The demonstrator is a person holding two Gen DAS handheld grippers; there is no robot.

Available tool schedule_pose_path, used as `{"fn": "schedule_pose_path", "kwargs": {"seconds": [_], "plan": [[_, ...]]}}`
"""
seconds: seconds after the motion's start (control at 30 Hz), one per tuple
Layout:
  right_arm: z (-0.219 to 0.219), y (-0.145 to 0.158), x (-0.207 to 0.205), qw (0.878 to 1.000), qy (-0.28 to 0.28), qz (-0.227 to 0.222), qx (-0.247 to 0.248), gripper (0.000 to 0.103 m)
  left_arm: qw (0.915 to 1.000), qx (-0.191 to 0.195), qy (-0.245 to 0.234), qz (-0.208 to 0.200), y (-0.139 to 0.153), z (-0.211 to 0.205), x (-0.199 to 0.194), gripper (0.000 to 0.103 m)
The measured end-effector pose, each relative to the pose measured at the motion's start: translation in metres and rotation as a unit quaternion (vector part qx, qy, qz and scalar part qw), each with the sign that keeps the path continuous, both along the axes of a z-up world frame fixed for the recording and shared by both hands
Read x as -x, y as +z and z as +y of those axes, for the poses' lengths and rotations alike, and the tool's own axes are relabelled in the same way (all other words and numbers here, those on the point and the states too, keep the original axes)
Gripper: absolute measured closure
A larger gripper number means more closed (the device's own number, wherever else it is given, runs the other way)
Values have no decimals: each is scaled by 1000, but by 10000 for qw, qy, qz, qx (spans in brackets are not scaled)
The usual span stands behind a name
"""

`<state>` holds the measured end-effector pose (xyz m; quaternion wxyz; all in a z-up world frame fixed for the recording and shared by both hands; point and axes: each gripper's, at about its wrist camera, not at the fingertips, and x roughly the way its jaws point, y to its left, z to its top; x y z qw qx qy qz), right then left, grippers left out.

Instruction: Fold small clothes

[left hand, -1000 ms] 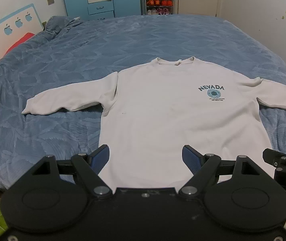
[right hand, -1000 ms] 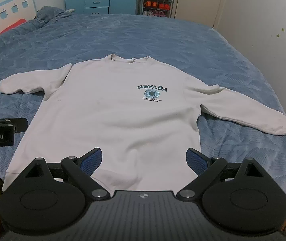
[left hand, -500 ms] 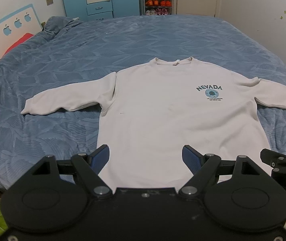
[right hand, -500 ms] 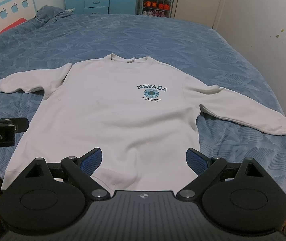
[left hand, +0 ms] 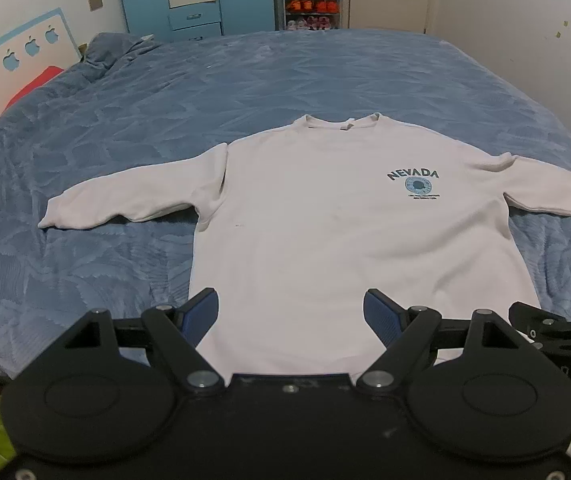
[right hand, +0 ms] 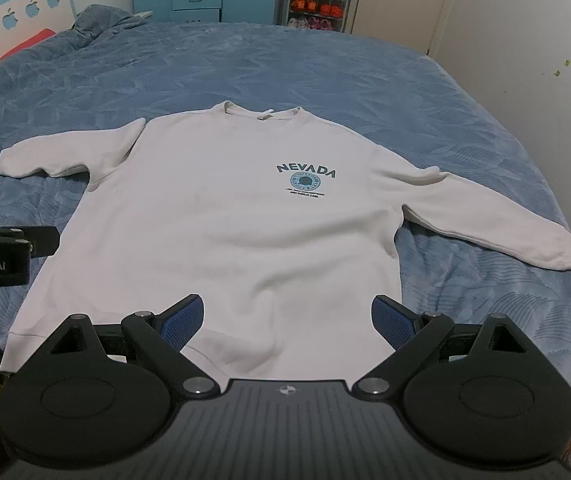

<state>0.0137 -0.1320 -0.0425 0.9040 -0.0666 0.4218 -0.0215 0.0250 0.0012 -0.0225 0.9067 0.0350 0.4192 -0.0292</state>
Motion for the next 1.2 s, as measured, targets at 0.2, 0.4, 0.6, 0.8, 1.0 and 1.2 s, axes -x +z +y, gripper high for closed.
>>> {"fn": "schedule_pose_path", "kwargs": {"seconds": [0.2,0.4,0.6,0.8,1.0,1.2], "plan": [[0,0,0,10000,-9,1,-1,0,10000,2,26,19,0,1,0,21],[0,0,0,10000,-4,-2,-2,0,10000,2,93,3,0,1,0,21],[3,-2,-10,9993,116,-219,287,0,9994,-6,322,-88,-12,26,-18,21],[-5,-21,-54,9975,67,-389,583,0,9923,-124,1232,-65,-50,121,-80,21],[-20,-59,-125,9979,-43,-286,585,0,9770,-77,2117,-237,-98,235,-164,21],[-21,-88,-171,9958,-173,-503,748,0,9612,8,2711,-506,-142,336,-247,21]]}}
